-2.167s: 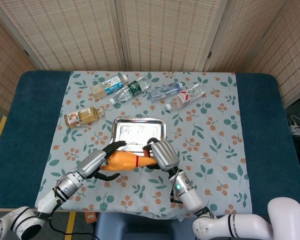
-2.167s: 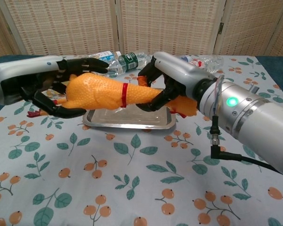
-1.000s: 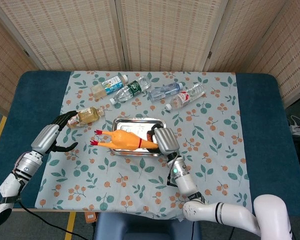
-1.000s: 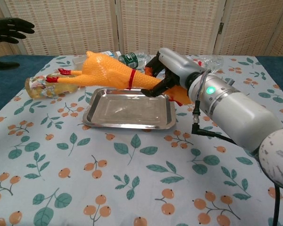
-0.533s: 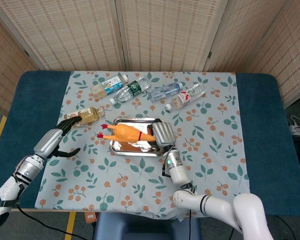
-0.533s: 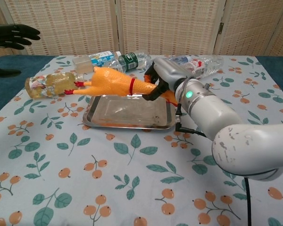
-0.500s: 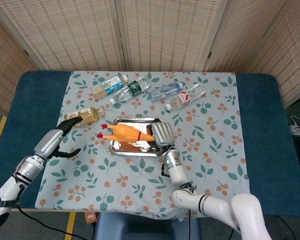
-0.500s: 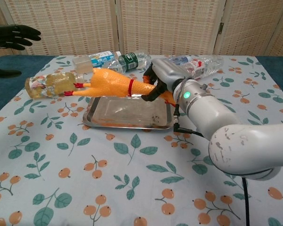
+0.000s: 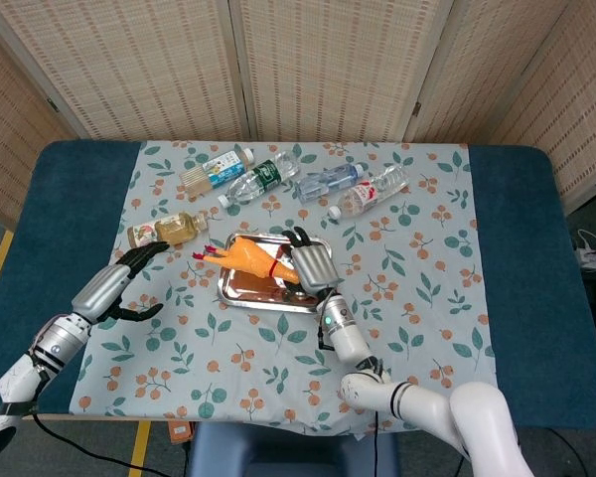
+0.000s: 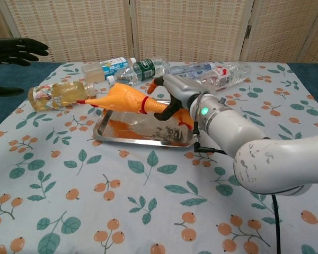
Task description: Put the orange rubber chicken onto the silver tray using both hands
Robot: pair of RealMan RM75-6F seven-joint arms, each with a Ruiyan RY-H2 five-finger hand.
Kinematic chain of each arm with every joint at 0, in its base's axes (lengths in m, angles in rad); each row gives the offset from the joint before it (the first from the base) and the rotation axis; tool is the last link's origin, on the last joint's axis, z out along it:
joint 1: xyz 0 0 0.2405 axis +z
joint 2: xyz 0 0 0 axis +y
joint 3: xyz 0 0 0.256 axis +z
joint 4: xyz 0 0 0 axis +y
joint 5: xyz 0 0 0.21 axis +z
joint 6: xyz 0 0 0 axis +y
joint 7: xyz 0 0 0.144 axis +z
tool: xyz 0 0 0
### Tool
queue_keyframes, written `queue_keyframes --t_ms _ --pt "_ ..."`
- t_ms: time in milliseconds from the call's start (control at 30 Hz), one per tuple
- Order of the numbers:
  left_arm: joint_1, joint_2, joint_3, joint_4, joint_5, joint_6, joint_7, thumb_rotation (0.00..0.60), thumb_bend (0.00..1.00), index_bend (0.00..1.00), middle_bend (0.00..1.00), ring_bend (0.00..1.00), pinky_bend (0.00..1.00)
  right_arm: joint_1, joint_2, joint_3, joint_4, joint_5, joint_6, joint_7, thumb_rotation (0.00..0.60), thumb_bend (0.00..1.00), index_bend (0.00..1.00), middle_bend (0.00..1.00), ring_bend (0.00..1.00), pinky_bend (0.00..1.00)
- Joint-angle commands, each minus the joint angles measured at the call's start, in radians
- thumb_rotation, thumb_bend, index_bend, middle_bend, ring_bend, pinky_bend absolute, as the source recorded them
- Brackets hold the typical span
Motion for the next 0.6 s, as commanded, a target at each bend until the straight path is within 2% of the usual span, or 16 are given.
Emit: queue_keyframes --t_ms 33,233,333,600 --pt "0.001 0.000 0.000 -0.006 -0.001 0.002 0.005 0.600 0.32 0.00 0.00 0.00 0.02 -0.006 0.021 0.000 -0.022 0.018 -0.016 -0.025 0.600 0.26 0.08 0.00 0.00 0.25" --pt "-0.002 -0.003 0.002 -0.016 -0.007 -0.007 0.028 0.600 0.32 0.00 0.00 0.00 0.02 -0.023 0.077 -0.017 -0.090 0.026 -0.027 -0.070 0.600 0.22 0.00 0.00 0.00 0.18" --pt "-0.005 -0.005 -0.001 -0.021 -0.016 -0.013 0.033 0.600 0.32 0.00 0.00 0.00 0.02 -0.032 0.119 -0.026 -0.142 0.049 -0.052 -0.100 0.600 0.19 0.00 0.00 0.00 0.11" --pt "-0.003 -0.002 -0.005 -0.033 -0.023 -0.008 0.050 0.600 0.32 0.00 0.00 0.00 0.02 -0.067 0.220 -0.042 -0.296 0.056 -0.046 -0.101 0.600 0.14 0.00 0.00 0.00 0.05"
